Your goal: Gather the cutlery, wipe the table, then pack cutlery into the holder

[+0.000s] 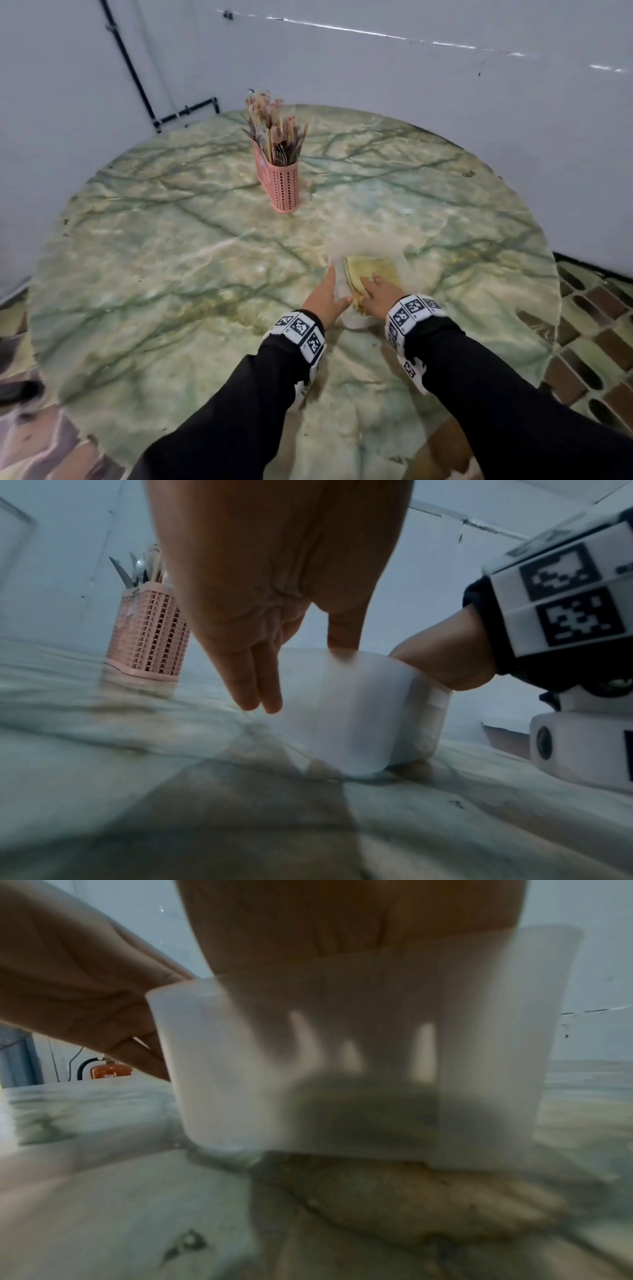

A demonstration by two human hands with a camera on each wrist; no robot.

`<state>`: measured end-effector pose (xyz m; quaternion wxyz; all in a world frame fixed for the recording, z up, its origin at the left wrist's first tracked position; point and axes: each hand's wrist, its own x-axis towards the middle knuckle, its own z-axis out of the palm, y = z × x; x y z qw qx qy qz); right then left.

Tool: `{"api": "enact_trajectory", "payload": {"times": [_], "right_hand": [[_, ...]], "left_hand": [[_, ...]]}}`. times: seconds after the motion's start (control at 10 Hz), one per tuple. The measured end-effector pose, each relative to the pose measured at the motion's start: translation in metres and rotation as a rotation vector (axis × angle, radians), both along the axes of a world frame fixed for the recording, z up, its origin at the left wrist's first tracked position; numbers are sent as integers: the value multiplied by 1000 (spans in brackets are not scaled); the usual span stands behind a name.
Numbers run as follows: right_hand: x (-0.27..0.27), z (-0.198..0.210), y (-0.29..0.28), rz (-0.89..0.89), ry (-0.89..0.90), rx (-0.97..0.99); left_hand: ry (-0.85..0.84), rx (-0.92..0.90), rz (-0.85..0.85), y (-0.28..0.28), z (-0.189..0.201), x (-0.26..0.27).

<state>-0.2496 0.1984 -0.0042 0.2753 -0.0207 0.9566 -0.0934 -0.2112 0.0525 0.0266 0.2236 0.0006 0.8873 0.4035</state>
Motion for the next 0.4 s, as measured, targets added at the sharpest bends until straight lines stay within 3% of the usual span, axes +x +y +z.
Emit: {"api": "enact_trajectory", "payload": {"times": [0.2, 0.4], "right_hand": [[-6, -3, 0, 7, 22, -37], [2, 1, 6, -10, 223, -147]], "left_hand": [[-6, -62, 9, 2, -1, -6], [71, -7, 30, -3, -5, 3]]}}
